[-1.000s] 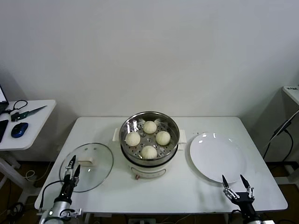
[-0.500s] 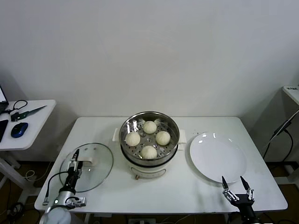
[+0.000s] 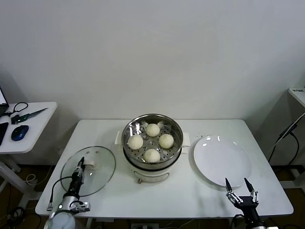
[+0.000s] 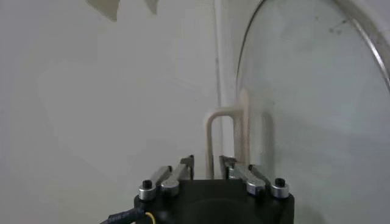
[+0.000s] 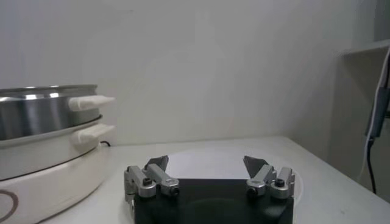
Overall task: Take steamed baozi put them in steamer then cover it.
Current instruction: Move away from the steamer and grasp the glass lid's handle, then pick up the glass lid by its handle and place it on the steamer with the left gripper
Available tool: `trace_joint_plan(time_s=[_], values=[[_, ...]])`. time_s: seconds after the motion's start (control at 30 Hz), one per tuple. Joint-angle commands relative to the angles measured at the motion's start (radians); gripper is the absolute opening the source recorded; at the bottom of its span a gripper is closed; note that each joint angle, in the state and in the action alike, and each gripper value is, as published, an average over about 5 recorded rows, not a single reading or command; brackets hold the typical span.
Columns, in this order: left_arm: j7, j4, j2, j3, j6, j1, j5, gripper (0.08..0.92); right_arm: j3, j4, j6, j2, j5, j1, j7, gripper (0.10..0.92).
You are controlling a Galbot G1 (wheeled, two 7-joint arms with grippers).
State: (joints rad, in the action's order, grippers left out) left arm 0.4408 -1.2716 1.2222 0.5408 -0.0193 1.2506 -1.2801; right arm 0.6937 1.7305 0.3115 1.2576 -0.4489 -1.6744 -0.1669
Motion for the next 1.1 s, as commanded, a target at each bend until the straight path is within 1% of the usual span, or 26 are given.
trace_joint_plan(time_s=[0.03, 0.13, 0.23, 0.37, 0.53, 0.73, 0.87, 1.0, 1.1], values=[[0.001, 0.021, 0.002, -0.002, 0.003, -0.011, 0.001, 0.302, -0.001, 0.007, -0.002, 0.001, 0.002, -0.001, 0.001, 0.823], [0.001, 0.019, 0.001, -0.001, 0.008, -0.01, 0.001, 0.216, -0.001, 0.009, -0.003, 0.002, 0.001, -0.001, 0.001, 0.823], [0.0, 0.004, 0.0, 0.001, 0.013, -0.004, 0.007, 0.155, -0.001, 0.013, -0.003, 0.003, 0.001, -0.002, 0.001, 0.823], [-0.024, -0.074, -0.008, 0.002, 0.026, 0.021, 0.058, 0.143, -0.001, 0.016, -0.004, 0.004, 0.001, -0.003, 0.002, 0.823], [-0.1, -0.276, -0.038, 0.011, 0.066, 0.063, 0.196, 0.143, 0.001, 0.024, -0.016, 0.004, 0.015, -0.005, 0.011, 0.823], [-0.183, -0.458, -0.124, 0.048, 0.144, 0.086, 0.406, 0.143, 0.009, 0.033, -0.051, 0.005, 0.06, -0.002, 0.055, 0.823], [-0.279, -0.588, -0.21, 0.072, 0.238, 0.097, 0.514, 0.143, 0.007, 0.034, -0.061, 0.006, 0.073, 0.007, 0.071, 0.823], [-0.382, -0.727, -0.289, 0.061, 0.36, 0.089, 0.522, 0.143, 0.0, 0.036, -0.068, 0.008, 0.08, 0.02, 0.075, 0.823], [-0.457, -0.819, -0.318, 0.0, 0.46, 0.055, 0.451, 0.143, -0.005, 0.044, -0.088, 0.011, 0.102, 0.027, 0.077, 0.823]])
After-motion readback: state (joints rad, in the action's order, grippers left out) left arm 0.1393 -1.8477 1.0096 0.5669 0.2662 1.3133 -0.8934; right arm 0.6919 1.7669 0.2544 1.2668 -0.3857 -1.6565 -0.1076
